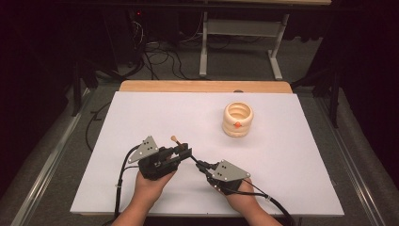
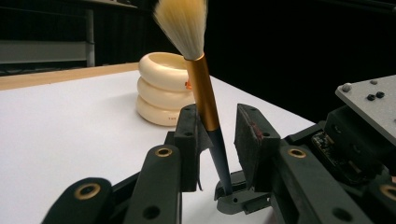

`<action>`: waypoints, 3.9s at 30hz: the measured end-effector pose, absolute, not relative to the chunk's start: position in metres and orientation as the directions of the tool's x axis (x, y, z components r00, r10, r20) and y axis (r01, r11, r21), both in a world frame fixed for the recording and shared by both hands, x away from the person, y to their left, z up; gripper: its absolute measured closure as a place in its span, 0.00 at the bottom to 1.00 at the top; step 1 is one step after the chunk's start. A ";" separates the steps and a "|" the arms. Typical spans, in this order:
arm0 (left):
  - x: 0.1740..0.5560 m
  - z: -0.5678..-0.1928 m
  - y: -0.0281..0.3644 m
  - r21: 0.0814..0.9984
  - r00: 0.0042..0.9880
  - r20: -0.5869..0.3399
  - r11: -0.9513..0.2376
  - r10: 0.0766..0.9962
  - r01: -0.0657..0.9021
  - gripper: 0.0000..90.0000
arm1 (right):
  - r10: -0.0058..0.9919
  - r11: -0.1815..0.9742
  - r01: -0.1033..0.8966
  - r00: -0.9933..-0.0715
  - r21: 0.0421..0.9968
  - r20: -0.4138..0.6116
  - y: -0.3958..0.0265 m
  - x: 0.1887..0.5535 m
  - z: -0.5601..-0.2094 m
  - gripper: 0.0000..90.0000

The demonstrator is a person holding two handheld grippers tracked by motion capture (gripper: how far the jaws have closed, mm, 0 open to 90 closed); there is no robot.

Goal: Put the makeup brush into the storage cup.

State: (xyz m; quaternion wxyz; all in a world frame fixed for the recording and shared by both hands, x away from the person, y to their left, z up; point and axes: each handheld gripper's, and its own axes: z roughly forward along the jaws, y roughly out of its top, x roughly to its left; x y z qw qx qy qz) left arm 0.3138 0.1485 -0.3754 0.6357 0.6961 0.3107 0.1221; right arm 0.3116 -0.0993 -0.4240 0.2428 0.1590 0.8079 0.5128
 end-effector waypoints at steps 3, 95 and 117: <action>0.314 -0.376 0.148 0.961 0.780 -0.225 0.002 0.584 0.275 0.81 | 0.505 0.420 0.006 -0.833 0.908 -0.228 -0.099 0.311 -0.424 0.97; 0.314 -0.388 0.142 0.962 0.737 -0.088 -0.135 0.671 0.238 0.43 | 0.592 0.291 0.020 -0.789 0.956 -0.164 -0.137 0.322 -0.393 0.95; 0.317 -0.399 0.141 0.954 0.706 -0.091 -0.142 0.703 0.264 0.26 | 0.695 0.219 0.033 -0.706 0.975 -0.133 -0.187 0.334 -0.376 0.95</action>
